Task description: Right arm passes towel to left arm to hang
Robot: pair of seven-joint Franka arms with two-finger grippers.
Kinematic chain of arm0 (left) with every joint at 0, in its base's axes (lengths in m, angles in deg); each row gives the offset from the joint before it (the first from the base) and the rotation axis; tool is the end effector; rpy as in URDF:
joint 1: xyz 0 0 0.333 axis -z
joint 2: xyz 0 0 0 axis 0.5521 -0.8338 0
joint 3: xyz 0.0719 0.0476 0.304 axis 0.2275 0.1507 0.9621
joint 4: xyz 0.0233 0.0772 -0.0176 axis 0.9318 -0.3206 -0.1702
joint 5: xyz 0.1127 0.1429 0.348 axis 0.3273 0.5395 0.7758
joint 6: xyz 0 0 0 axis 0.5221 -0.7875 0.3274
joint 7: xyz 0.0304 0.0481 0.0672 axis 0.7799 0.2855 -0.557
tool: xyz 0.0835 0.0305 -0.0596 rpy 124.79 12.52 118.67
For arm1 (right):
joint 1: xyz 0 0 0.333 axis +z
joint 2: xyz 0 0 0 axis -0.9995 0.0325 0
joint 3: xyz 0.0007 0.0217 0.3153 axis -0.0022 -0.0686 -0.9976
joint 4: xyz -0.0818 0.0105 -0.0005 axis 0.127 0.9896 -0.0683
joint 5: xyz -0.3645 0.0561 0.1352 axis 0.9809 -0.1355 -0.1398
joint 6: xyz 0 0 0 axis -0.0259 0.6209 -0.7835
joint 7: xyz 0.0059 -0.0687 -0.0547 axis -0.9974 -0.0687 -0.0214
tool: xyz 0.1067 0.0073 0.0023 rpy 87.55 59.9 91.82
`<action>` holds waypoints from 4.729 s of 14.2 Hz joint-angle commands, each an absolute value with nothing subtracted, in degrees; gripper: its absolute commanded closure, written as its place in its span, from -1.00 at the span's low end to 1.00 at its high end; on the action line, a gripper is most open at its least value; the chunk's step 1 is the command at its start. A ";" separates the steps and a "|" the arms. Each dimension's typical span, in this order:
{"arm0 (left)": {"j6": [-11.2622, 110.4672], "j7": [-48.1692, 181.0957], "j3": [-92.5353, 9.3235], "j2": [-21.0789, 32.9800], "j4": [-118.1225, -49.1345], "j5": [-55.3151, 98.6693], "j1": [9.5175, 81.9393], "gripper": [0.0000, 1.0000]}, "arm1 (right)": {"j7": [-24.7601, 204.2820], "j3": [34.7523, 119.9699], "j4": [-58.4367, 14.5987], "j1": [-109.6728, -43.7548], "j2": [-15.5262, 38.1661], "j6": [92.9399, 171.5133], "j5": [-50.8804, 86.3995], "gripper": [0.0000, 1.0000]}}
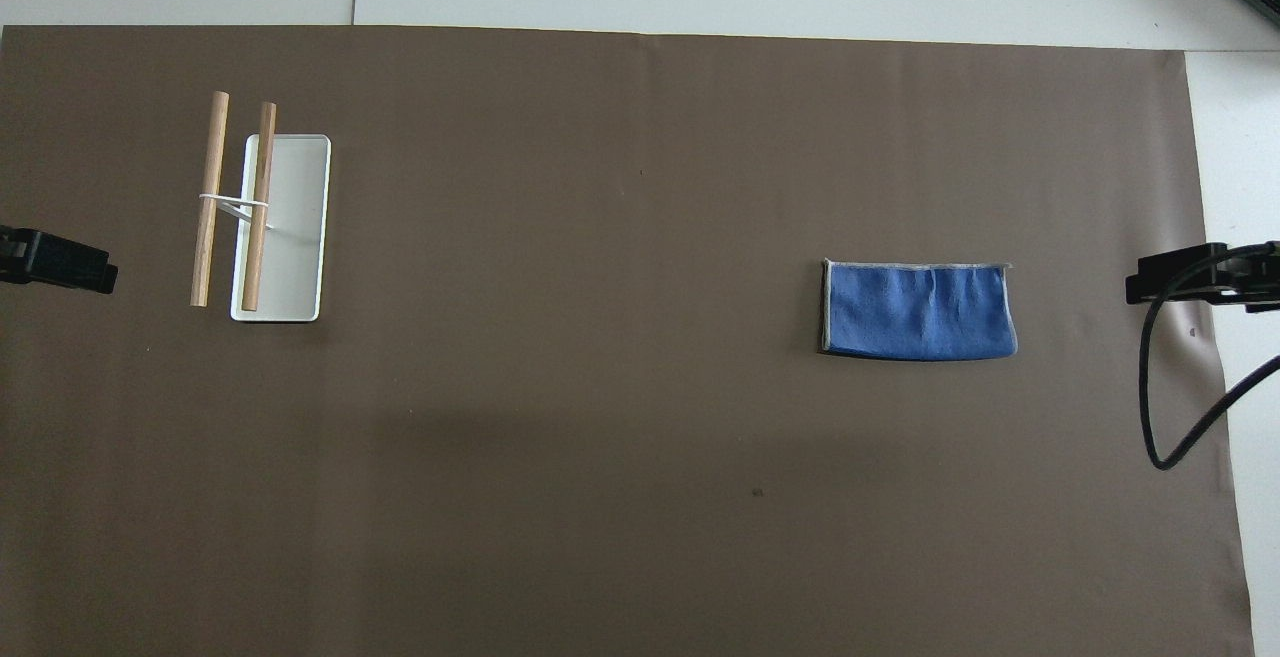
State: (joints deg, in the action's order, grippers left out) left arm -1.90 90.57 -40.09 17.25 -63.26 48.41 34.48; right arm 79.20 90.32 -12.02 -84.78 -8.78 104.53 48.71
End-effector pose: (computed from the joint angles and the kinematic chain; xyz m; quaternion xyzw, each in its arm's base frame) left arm 0.5410 -0.0206 0.6428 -0.9952 0.0963 0.0061 0.0132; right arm 0.5266 -0.0252 0.6399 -0.9991 0.0424 -0.0068 0.0010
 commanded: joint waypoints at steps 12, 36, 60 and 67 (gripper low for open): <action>-2.56 90.70 -39.98 18.56 -64.34 49.71 34.57 -1.00 | 79.21 89.57 -13.70 -85.59 -10.17 105.50 49.40 -1.00; -2.56 90.70 -39.98 18.56 -64.34 49.71 34.57 -1.00 | 79.57 89.57 -13.97 -85.50 -10.44 105.33 49.40 -1.00; -2.56 90.70 -39.98 18.56 -64.34 49.71 34.57 -1.00 | 78.78 89.40 -40.32 -81.55 5.47 153.03 46.78 -1.00; -2.56 90.70 -39.98 18.56 -64.34 49.71 34.57 -1.00 | 81.58 89.31 -42.53 -81.55 9.16 159.82 44.75 -1.00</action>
State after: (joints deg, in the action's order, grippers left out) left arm -1.91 90.57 -40.08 17.25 -63.26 48.41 34.48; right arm 79.46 89.83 -41.90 -80.98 8.42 157.85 45.89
